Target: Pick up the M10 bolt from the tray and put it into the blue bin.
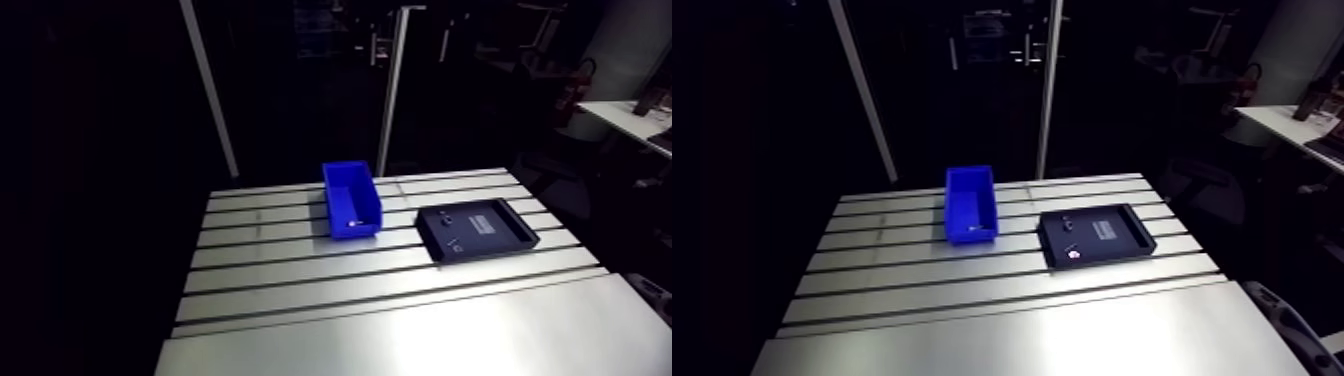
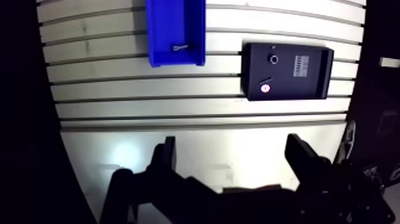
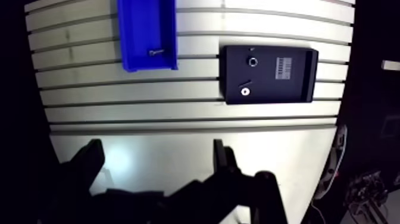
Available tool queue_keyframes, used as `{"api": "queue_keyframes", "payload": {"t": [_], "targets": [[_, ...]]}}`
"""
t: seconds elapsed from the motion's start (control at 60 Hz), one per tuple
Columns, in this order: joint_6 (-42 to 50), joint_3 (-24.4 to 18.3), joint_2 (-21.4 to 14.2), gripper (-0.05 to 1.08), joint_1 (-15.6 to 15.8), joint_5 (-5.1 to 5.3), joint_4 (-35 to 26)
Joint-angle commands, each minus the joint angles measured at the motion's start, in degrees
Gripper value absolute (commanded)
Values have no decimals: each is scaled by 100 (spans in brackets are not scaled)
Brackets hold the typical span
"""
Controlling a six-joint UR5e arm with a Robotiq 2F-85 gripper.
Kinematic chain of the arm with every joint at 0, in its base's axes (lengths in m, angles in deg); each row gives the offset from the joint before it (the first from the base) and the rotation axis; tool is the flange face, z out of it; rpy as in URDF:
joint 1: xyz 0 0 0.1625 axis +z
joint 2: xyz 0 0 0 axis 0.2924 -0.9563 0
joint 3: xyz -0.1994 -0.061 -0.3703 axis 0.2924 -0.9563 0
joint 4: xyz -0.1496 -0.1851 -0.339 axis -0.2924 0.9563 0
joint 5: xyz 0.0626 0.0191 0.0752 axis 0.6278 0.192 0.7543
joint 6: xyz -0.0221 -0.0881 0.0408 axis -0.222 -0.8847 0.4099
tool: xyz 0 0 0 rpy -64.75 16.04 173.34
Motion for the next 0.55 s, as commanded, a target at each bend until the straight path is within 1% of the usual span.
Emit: {"api": "queue_keyframes", "payload": {"t": [0.017,0.15,0.55], "targets": [[25,-152,-17,0,-22,13,-144],[24,-289,-9,0,-20,29,-144],[15,-247,1,0,-11,30,-135]]}}
